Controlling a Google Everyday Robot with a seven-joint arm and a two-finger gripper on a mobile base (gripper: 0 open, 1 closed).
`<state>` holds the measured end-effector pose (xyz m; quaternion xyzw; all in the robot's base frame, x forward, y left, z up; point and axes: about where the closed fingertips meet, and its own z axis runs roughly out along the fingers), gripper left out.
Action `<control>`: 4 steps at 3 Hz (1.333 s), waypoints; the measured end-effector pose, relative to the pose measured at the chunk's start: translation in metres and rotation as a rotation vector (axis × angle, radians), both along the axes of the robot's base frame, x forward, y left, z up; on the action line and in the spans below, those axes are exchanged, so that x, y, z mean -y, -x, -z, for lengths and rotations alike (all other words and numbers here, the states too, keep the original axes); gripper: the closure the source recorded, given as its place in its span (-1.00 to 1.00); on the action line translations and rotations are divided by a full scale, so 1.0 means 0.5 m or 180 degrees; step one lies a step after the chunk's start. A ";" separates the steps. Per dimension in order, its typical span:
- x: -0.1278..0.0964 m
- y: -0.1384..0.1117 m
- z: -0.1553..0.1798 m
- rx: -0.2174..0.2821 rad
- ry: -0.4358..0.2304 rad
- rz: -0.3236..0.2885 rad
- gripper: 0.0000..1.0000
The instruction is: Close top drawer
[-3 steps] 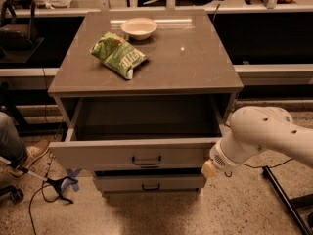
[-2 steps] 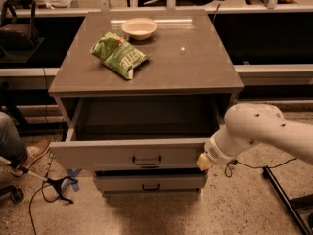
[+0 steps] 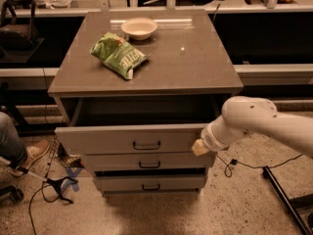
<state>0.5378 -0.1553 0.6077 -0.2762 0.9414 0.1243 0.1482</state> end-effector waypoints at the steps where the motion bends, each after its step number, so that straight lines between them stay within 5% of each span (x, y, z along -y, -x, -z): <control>1: -0.010 -0.068 0.001 0.0121 -0.0136 0.0122 1.00; 4: 0.034 -0.077 -0.035 0.0298 -0.0304 0.0322 1.00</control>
Offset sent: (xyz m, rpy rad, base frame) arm 0.1249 0.0256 0.0128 0.1361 -0.1371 -0.0948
